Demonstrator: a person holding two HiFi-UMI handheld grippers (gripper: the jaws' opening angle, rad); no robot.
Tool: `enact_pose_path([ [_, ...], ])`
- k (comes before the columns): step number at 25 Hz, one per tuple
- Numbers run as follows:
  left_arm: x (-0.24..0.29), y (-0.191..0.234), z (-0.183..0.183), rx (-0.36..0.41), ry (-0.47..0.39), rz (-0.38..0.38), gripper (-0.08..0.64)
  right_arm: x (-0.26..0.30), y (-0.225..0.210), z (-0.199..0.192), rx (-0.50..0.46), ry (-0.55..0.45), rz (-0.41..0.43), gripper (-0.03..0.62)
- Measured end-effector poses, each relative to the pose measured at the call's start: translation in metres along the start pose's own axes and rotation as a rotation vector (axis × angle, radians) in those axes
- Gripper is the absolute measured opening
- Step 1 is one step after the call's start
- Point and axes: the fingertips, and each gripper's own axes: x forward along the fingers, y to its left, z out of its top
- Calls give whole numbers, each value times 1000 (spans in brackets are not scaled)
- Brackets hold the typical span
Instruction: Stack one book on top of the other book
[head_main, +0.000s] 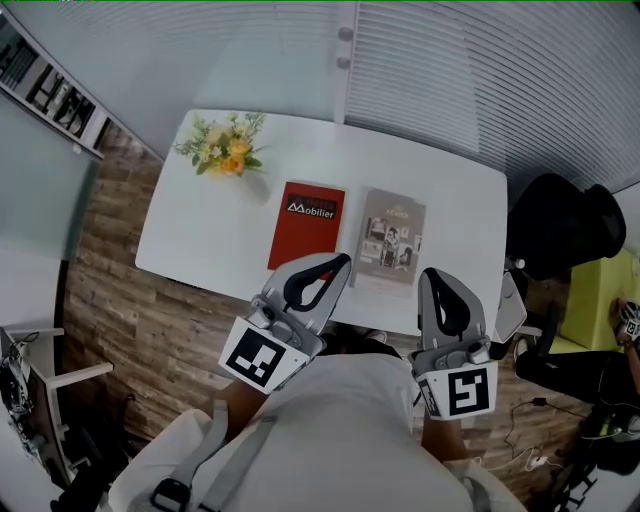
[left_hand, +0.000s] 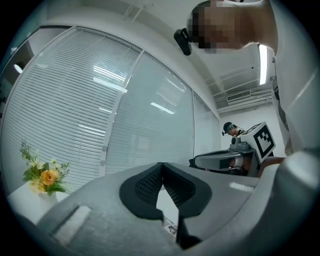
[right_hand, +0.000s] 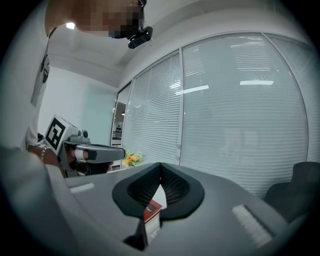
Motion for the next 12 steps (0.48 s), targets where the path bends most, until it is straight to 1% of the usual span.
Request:
enact_pose_path([
  [6, 14, 2, -10, -14, 23, 5, 2, 4, -14, -4, -2, 1, 1, 5],
  [12, 33, 8, -34, -54, 51, -3, 3, 12, -34, -33, 18, 47, -24, 6],
])
